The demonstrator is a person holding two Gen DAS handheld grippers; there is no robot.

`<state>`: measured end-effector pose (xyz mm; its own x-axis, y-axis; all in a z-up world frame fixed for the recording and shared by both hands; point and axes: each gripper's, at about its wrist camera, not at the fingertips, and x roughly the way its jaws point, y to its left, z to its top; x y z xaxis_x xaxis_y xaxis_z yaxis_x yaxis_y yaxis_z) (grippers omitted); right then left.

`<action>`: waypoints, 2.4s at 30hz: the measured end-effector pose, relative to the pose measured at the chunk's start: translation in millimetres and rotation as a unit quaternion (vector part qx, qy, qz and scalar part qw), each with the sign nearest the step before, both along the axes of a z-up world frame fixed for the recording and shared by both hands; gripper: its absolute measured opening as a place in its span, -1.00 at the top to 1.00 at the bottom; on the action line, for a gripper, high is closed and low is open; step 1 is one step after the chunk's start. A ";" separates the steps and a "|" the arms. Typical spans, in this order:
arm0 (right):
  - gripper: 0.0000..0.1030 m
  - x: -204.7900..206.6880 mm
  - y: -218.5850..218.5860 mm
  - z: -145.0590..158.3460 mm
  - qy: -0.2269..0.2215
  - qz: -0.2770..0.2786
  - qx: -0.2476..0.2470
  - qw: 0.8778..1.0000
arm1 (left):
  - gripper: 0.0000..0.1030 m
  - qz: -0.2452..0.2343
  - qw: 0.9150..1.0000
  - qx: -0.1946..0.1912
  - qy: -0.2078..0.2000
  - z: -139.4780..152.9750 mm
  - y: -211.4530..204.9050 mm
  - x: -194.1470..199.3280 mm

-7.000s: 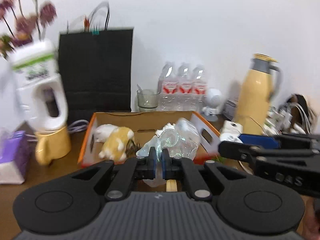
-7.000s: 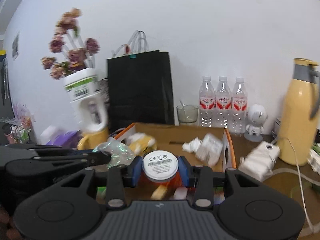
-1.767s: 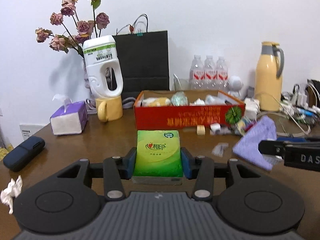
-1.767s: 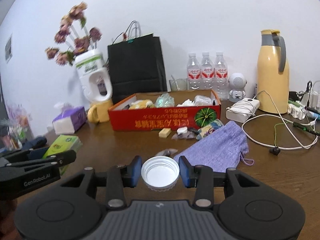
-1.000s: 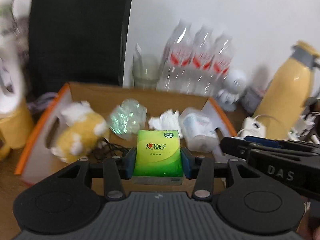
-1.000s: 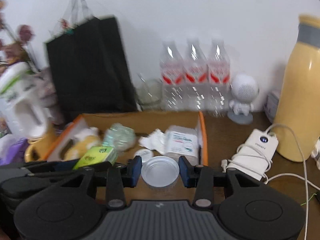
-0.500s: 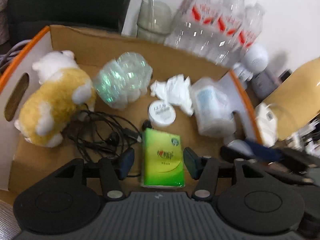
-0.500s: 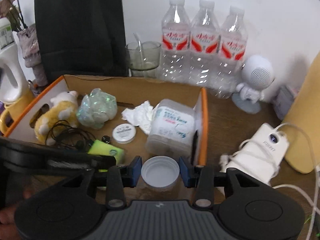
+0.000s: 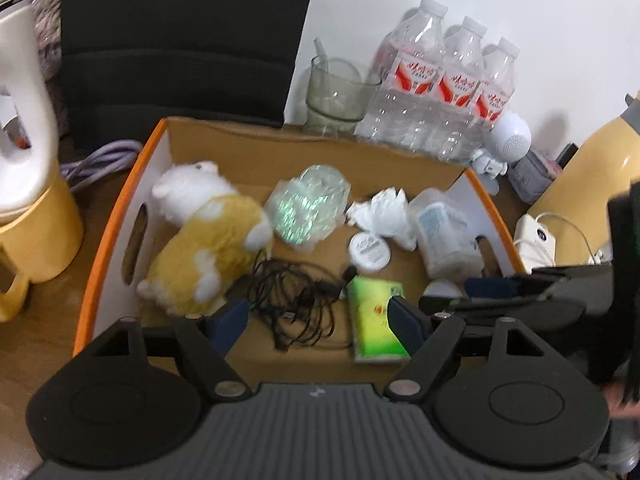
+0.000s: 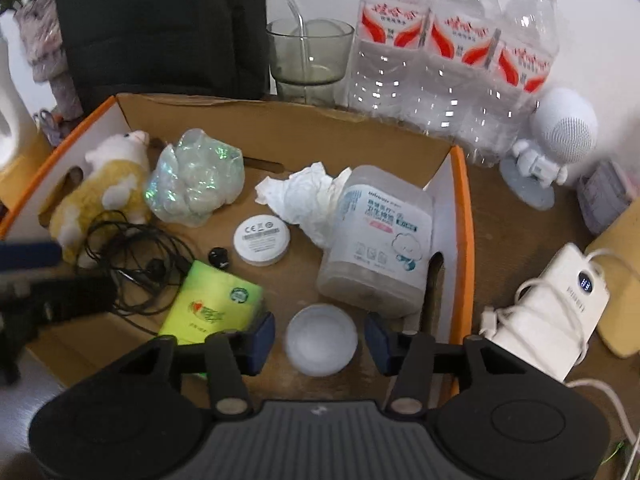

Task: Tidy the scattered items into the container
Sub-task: 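Lower tissue pack and bottle cap into the cardboard box and open both tools, then grasp the small clear wrapper with the left tool while the right tool grasps a clear plastic strip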

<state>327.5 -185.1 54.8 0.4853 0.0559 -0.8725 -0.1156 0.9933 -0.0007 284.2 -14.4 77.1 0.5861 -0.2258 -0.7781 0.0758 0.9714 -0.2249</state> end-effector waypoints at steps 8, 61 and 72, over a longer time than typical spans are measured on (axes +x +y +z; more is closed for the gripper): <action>-0.33 -19.2 -23.4 34.9 0.012 -0.063 0.090 0.994 | -0.76 0.009 0.996 0.080 -0.027 21.7 1.0 -20.2; -0.20 -331.9 -13.8 -2.3 -0.272 -0.009 0.101 0.957 | 0.63 -0.135 0.978 0.044 -0.155 -71.7 -55.4 -199.0; -0.07 -213.3 28.5 -7.0 -0.208 0.091 -0.004 0.974 | 0.63 0.016 0.979 0.052 -0.198 -54.3 6.7 -201.1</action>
<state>114.2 -156.6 47.8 0.7800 0.1688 -0.6026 -0.2782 0.9561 -0.0922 83.1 -7.7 22.8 0.8520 -0.1336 -0.5062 0.1056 0.9909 -0.0838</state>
